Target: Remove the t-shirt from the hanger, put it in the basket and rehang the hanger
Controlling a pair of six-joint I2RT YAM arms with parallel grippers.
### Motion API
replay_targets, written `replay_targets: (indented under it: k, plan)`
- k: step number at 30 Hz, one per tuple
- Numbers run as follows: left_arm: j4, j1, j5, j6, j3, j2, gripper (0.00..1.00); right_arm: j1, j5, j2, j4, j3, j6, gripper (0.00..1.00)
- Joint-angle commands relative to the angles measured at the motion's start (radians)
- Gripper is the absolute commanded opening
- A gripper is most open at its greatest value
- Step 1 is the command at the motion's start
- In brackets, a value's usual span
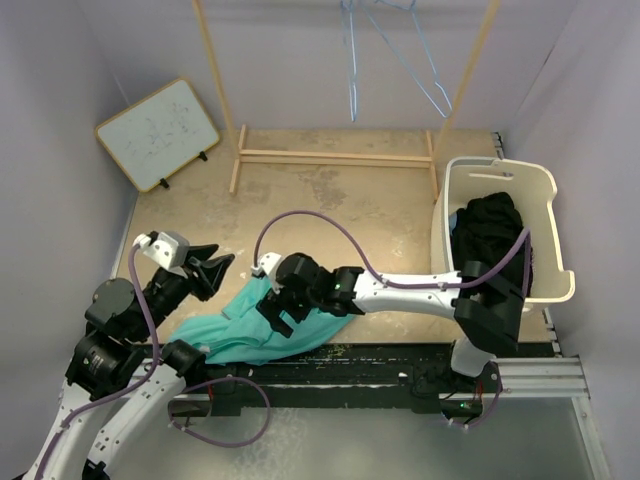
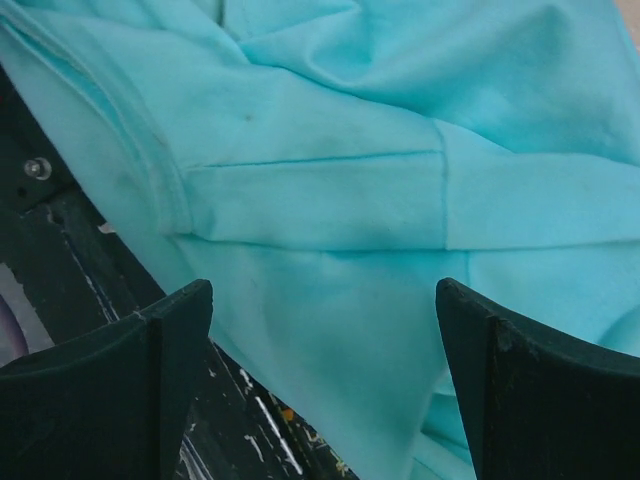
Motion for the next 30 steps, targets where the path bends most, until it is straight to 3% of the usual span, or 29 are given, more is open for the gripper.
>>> replay_targets:
  k: [1, 15, 22, 25, 30]
  plan:
    - [0.022, 0.0, -0.044, -0.018, -0.001, -0.028, 0.45, 0.037, -0.031, 0.016, 0.096, 0.059, -0.073, 0.95]
    - [0.019, 0.0, -0.092, -0.023, -0.004, -0.05, 0.45, 0.046, -0.001, 0.166, 0.151, 0.07, -0.189, 0.95]
    - [0.017, 0.0, -0.102, -0.021, -0.003, -0.04, 0.45, 0.072, 0.006, 0.234, 0.097, 0.082, -0.208, 0.85]
    - [0.018, 0.0, -0.104, -0.02, -0.004, -0.038, 0.45, 0.075, 0.078, 0.273, 0.065, 0.101, -0.178, 0.62]
    - [0.016, 0.0, -0.107, -0.02, -0.003, -0.036, 0.45, 0.069, 0.156, 0.269, 0.044, 0.099, -0.079, 0.05]
